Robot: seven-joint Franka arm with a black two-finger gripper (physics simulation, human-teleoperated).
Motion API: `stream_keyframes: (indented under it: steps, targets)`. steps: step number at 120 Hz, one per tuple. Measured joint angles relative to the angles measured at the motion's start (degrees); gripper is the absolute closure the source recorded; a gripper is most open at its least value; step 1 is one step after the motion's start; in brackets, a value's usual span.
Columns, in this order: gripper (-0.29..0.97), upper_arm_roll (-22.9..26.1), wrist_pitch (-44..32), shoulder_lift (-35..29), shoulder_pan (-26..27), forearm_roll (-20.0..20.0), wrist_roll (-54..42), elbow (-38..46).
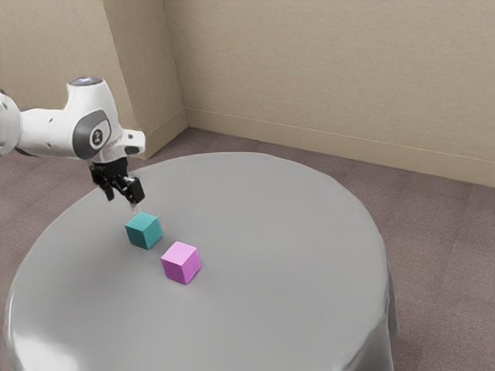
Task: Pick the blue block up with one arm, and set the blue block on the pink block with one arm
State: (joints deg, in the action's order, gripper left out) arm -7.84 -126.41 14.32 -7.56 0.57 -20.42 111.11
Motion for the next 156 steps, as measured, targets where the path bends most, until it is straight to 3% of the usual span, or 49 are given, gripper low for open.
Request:
stream_keyframes:
  steps: [65,156]
  targets:
    - [0.0,-0.39,-4.67,7.17,0.79,-3.65,-2.52,-1.38]
    - [0.0,-0.5,-5.23,14.11,1.32,-4.57,-3.78,-5.61]
